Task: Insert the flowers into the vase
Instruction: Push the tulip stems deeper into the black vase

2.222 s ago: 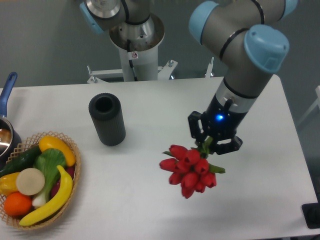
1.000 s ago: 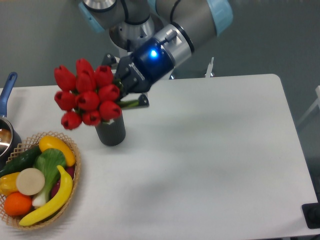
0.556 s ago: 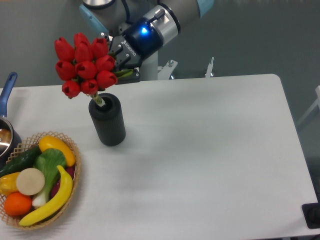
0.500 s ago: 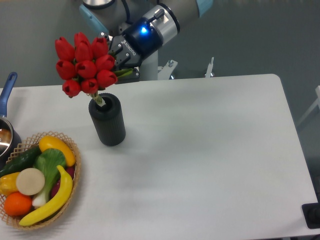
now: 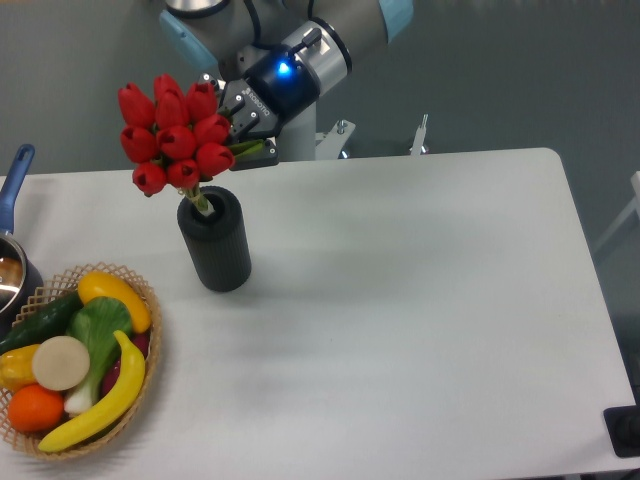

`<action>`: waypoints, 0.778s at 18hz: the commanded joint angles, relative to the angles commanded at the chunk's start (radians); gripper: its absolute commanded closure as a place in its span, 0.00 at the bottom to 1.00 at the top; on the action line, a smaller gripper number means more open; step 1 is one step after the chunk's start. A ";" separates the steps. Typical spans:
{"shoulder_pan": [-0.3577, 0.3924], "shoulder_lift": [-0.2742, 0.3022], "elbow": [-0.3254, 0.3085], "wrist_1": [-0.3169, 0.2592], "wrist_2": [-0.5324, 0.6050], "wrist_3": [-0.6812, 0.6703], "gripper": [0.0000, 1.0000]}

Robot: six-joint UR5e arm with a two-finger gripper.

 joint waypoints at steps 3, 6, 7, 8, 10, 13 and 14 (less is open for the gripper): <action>0.000 -0.003 -0.037 0.018 0.002 0.002 0.89; 0.000 0.003 -0.092 0.051 0.002 0.002 0.88; 0.000 0.003 -0.113 0.073 0.002 0.003 0.86; 0.000 0.002 -0.135 0.104 0.003 0.003 0.85; 0.000 -0.002 -0.170 0.153 0.036 0.003 0.83; 0.000 -0.014 -0.181 0.153 0.064 0.040 0.80; 0.002 -0.014 -0.193 0.153 0.067 0.063 0.79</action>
